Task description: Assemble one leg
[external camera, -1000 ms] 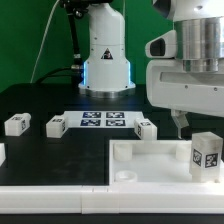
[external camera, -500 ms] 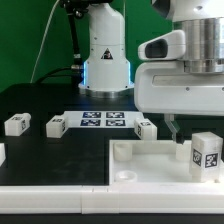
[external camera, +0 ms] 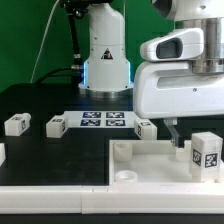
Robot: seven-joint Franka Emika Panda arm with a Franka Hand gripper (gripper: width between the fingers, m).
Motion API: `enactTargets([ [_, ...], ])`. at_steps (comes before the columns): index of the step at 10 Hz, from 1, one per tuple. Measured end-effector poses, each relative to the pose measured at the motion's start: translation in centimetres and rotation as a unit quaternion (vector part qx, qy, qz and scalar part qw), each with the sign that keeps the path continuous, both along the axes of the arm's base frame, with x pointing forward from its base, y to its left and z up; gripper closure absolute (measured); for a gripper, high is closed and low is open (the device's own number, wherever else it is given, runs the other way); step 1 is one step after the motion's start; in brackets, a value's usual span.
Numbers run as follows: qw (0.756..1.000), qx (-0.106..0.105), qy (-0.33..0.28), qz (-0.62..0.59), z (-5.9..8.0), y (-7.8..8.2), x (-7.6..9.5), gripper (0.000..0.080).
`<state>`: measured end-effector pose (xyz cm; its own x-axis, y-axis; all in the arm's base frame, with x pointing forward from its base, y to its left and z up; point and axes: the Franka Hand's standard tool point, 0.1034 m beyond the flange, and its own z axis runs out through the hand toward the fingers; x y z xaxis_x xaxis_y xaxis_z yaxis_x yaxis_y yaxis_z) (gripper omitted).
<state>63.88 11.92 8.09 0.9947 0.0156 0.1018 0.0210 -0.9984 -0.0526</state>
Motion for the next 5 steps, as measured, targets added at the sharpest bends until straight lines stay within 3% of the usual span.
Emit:
enactTargets([
  [1,1.000,0.000,0.000,-0.002,0.00,0.02,-0.01,0.0263],
  [2,1.000,0.001,0.001,-0.009,0.00,0.02,-0.01,0.0263],
  [3,1.000,0.003,0.001,-0.023,0.00,0.02,-0.01,0.0459],
  [4,1.000,0.003,0.001,-0.025,0.00,0.01,0.00,0.0459],
  [5,0.998,0.007,0.003,-0.059,-0.03,0.01,-0.02,0.0509],
])
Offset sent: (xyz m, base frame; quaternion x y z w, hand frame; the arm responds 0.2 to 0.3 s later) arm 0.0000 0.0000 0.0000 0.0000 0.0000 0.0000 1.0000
